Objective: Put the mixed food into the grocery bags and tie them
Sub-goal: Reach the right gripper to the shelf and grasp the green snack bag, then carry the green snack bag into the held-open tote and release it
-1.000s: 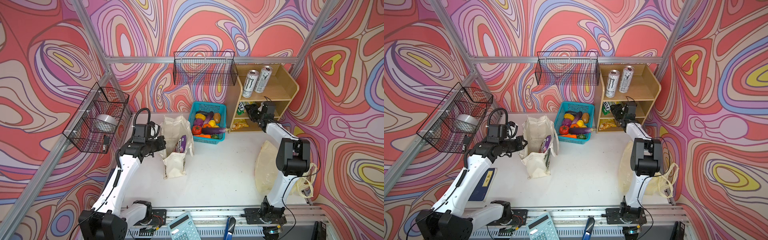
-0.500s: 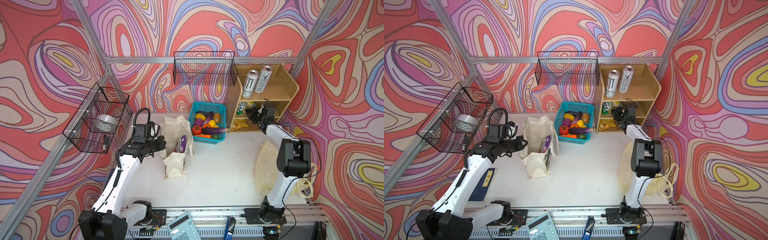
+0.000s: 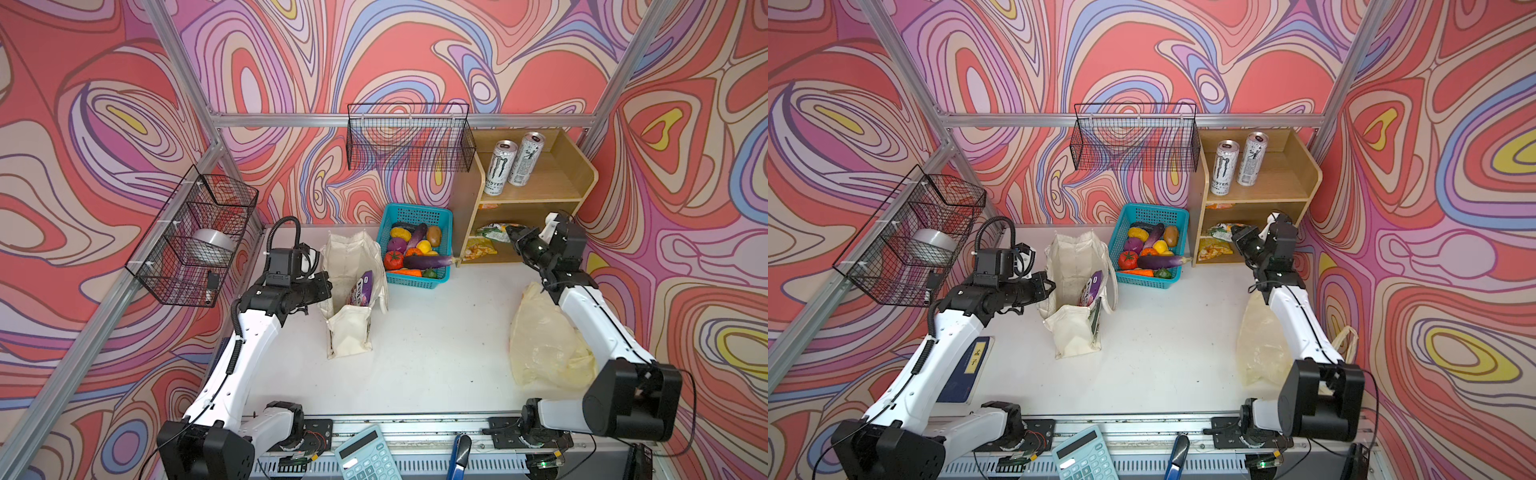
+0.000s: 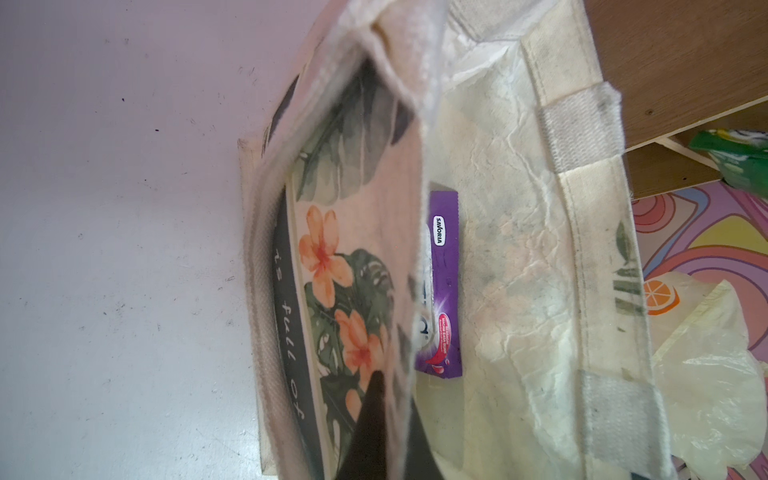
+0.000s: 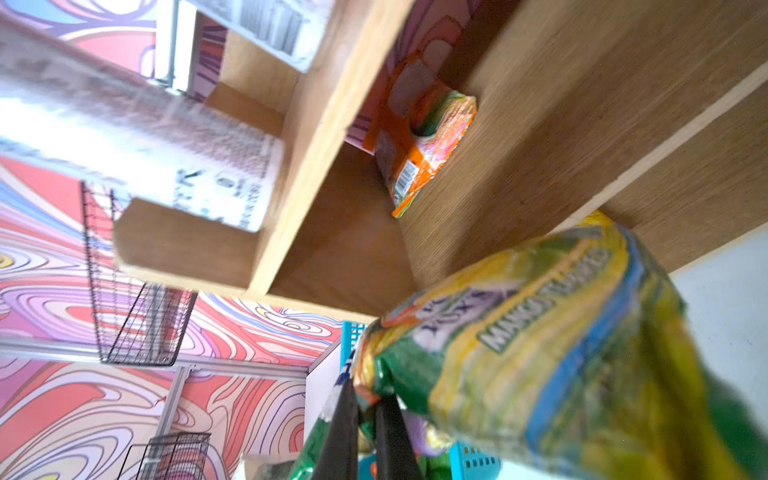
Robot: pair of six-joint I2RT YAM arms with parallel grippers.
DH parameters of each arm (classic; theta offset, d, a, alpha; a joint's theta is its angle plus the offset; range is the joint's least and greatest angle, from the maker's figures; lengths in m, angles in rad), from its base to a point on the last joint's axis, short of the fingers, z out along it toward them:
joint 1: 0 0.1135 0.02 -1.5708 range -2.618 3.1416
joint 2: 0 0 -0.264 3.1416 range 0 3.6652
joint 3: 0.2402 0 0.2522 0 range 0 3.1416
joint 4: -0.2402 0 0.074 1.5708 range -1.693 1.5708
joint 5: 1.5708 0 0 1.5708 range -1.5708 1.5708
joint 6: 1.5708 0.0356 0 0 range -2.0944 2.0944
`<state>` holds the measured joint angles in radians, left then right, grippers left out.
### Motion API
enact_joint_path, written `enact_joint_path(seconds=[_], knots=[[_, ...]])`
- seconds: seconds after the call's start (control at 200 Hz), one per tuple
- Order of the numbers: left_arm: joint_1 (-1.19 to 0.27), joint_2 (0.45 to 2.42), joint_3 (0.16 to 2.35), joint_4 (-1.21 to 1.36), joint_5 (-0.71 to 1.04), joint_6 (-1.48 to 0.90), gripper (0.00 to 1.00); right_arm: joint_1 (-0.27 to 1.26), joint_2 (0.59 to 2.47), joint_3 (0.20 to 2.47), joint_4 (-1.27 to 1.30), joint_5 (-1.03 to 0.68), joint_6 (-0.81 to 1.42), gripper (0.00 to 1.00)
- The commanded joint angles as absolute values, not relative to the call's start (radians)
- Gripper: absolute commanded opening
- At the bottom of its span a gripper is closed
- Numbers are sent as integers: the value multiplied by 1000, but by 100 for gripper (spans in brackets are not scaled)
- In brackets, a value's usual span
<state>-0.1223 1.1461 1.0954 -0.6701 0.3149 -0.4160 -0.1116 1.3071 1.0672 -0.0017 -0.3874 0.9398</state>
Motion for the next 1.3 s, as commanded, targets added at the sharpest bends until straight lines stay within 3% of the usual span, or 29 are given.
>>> enact_joint_path(seconds=[0.0, 0.225, 0.526, 0.836, 0.846, 0.881, 0.906, 0.967, 1.017, 1.297], knots=[[-115, 1128, 1102, -657, 338, -427, 0, -91, 1202, 1055, -60, -457, 889, 0], [-117, 1125, 1095, -662, 333, -419, 0, 173, 1152, 1163, -141, -440, 842, 0], [-115, 1127, 1097, -667, 324, -415, 0, 628, 1431, 1471, -204, -414, 685, 0], [-117, 1121, 1097, -669, 321, -419, 0, 741, 1789, 1733, -435, -476, 518, 0], [-117, 1120, 1097, -669, 319, -418, 0, 742, 1803, 1745, -455, -475, 512, 2], [-116, 1121, 1098, -670, 318, -420, 0, 742, 1828, 1778, -518, -463, 485, 30], [-116, 1121, 1102, -671, 318, -420, 0, 741, 1834, 1792, -545, -446, 467, 44], [-117, 1121, 1104, -673, 320, -420, 0, 742, 1817, 1791, -557, -419, 450, 61], [-117, 1119, 1104, -672, 321, -421, 0, 741, 1797, 1794, -564, -401, 440, 65], [-116, 1113, 1107, -680, 308, -417, 0, 703, 1657, 1735, -613, -195, 419, 65]])
